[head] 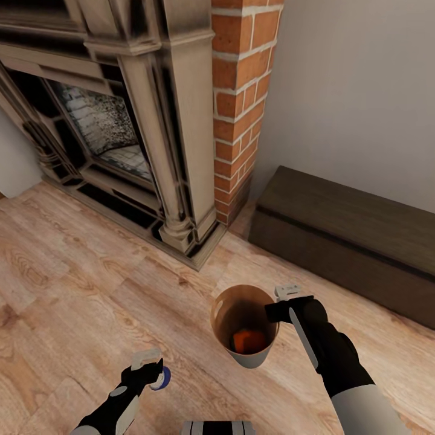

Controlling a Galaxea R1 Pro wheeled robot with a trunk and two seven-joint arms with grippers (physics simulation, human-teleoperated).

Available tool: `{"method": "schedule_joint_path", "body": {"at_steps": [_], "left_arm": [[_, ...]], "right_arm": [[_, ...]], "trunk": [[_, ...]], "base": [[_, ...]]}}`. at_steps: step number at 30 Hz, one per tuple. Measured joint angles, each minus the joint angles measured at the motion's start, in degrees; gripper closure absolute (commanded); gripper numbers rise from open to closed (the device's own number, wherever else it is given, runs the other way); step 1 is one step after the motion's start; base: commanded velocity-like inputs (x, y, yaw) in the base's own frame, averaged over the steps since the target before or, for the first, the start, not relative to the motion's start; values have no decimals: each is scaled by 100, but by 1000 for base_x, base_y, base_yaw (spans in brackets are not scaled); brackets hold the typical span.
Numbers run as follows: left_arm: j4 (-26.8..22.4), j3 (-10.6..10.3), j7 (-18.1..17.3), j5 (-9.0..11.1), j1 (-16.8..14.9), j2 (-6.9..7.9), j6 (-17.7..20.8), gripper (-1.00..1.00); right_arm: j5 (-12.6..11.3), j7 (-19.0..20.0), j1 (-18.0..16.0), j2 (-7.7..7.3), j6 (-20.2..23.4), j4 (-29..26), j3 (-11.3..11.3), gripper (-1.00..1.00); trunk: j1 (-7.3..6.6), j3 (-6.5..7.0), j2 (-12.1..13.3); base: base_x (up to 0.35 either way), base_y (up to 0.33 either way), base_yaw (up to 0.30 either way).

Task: Put the three can of soda from the living room inside the tash can in the kitchen.

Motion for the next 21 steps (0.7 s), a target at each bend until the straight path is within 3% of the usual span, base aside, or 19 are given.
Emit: {"method": "schedule_joint_path", "body": {"at_steps": [21], "left_arm": [[-488, 4, 7, -8, 0, 24, 42, -100]], "right_arm": [[3, 0, 0, 0, 0, 0, 0, 100]], "trunk": [[0, -7, 0]], "base": [[75, 0, 0]]}}
